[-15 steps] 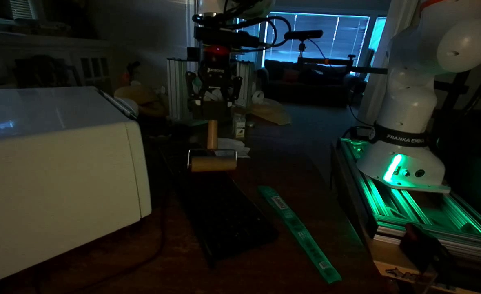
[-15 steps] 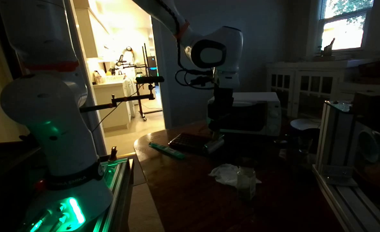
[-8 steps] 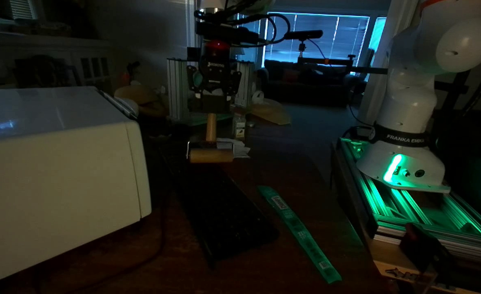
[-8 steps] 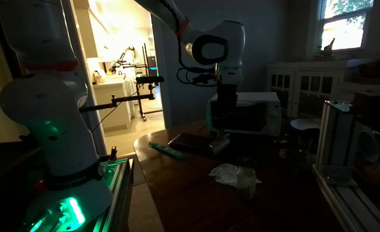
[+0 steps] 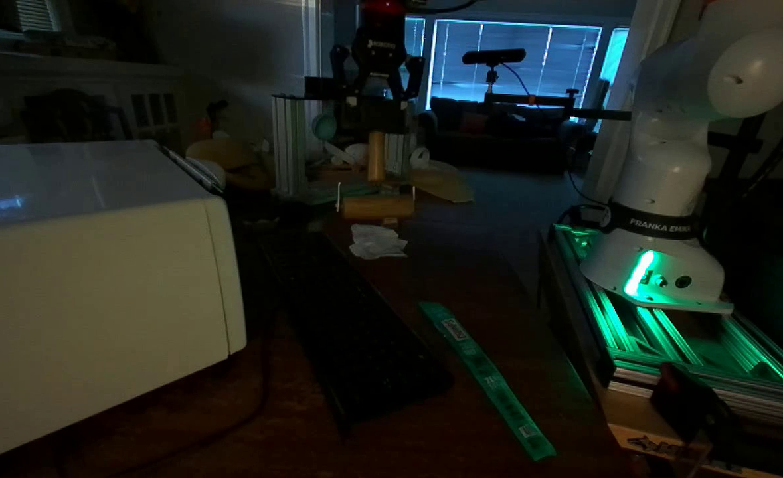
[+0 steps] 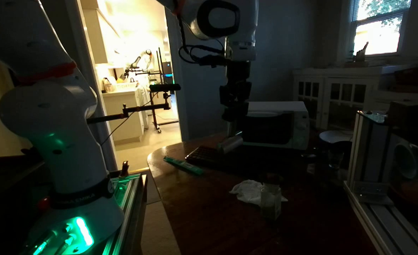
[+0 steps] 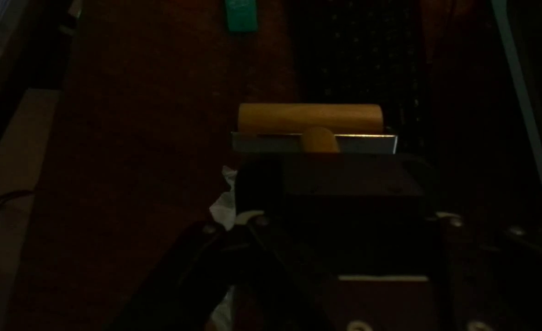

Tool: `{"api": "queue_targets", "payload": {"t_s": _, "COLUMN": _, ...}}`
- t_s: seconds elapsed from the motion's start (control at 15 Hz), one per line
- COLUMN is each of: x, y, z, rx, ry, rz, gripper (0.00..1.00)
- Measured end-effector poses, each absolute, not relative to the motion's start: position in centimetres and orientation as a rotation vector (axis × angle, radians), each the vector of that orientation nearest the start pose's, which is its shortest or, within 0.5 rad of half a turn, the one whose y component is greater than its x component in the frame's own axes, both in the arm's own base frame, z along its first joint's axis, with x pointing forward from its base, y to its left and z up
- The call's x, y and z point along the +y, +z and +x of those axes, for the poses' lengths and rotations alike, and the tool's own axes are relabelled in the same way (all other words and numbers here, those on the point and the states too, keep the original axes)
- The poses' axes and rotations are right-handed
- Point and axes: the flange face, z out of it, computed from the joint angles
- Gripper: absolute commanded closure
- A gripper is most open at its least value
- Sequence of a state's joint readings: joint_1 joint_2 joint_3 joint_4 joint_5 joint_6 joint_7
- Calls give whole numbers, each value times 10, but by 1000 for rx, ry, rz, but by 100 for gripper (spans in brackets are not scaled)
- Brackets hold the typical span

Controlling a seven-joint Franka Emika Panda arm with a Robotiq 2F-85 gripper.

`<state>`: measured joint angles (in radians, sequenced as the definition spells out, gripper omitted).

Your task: Pick up the roller and then move it around on the keyboard

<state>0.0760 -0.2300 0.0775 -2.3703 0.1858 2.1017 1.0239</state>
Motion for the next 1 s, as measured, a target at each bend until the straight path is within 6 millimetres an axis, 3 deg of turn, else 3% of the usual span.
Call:
{"api": "queue_targets", "payload": {"t_s": 0.53, "x": 17, "y": 465, "z": 415, "rx": 1190, "ry": -116, "rz": -3050, "gripper": 67}}
{"api": "queue_targets", "payload": {"t_s": 0.73, "x": -26, "y": 476, "z": 405, "rx": 1142, "ry": -167, "rz": -3097, "gripper": 67}}
{"api": "queue_targets", "payload": {"t_s": 1.0, "x": -100, "y": 479, "z": 397, "rx": 1086, "ry": -212, "rz": -3061, "gripper": 67}}
